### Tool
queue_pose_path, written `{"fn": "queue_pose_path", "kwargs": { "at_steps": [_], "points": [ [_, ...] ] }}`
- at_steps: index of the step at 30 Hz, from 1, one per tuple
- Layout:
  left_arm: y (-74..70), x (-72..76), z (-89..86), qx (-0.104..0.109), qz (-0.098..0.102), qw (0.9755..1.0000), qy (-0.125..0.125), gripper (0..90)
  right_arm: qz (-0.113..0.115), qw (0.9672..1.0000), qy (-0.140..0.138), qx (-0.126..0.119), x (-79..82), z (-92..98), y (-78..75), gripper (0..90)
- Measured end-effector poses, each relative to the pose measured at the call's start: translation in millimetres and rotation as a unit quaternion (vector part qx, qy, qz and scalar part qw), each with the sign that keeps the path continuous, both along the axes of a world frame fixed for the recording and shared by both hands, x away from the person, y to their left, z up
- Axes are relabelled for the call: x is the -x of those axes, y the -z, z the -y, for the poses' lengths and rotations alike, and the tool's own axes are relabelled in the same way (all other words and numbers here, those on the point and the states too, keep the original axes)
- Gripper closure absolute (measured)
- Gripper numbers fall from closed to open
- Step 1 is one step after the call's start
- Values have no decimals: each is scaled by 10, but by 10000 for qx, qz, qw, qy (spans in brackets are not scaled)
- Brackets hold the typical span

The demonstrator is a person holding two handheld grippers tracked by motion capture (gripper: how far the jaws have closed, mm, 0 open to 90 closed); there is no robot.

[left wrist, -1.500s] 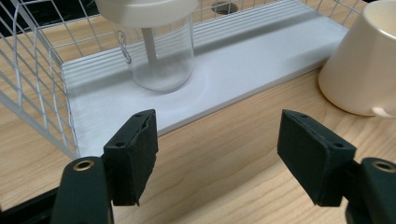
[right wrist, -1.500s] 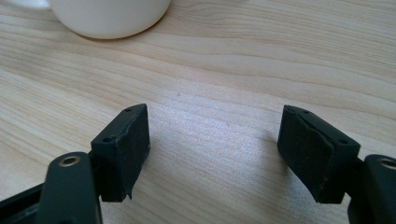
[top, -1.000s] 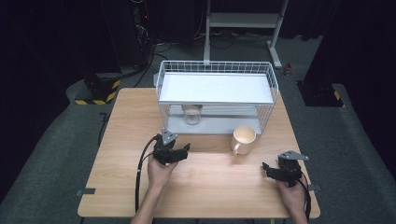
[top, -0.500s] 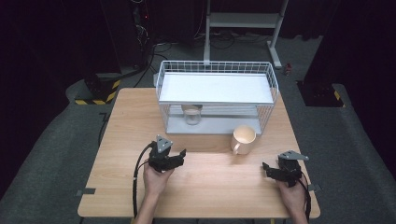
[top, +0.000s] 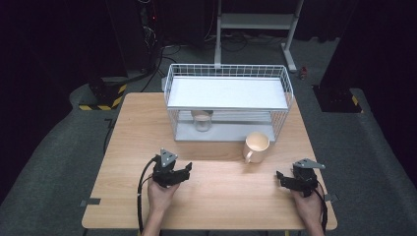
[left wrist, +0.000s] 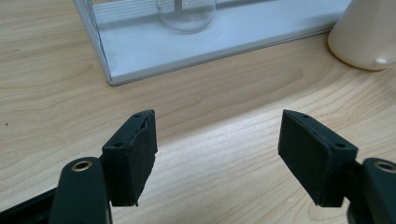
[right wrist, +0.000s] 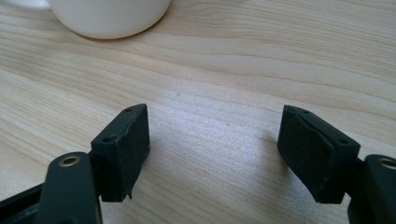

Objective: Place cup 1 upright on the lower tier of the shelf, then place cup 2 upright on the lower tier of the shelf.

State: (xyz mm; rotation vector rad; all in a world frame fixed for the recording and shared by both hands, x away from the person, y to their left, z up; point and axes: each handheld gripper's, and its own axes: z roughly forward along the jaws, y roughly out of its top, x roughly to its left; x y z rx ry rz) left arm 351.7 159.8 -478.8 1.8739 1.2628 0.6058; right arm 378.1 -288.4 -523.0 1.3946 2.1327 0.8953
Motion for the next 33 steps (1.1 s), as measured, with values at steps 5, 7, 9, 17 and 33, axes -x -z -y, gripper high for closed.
{"fn": "queue_pose_path", "kwargs": {
  "at_steps": [5, 7, 9, 17, 33],
  "points": [
    [96, 35, -13, -83, -68, 9999, -69, 285, 2, 10000, -6, 0, -1, 0, 0, 254],
    [136, 48, -21, -119, -96, 9998, -93, 285, 1, 10000, -6, 0, -1, 0, 0, 254],
    [174, 62, -27, -132, -138, 9997, -127, 285, -1, 10000, -5, -3, -1, 0, 0, 253],
    [269, 57, -18, -331, -191, 9991, -209, 284, 1, 10000, -6, 0, -1, 0, 0, 254],
    [447, -12, 34, -809, -333, 9958, -276, 280, 8, 10000, -15, 8, -3, 2, 0, 254]
  ]
}}
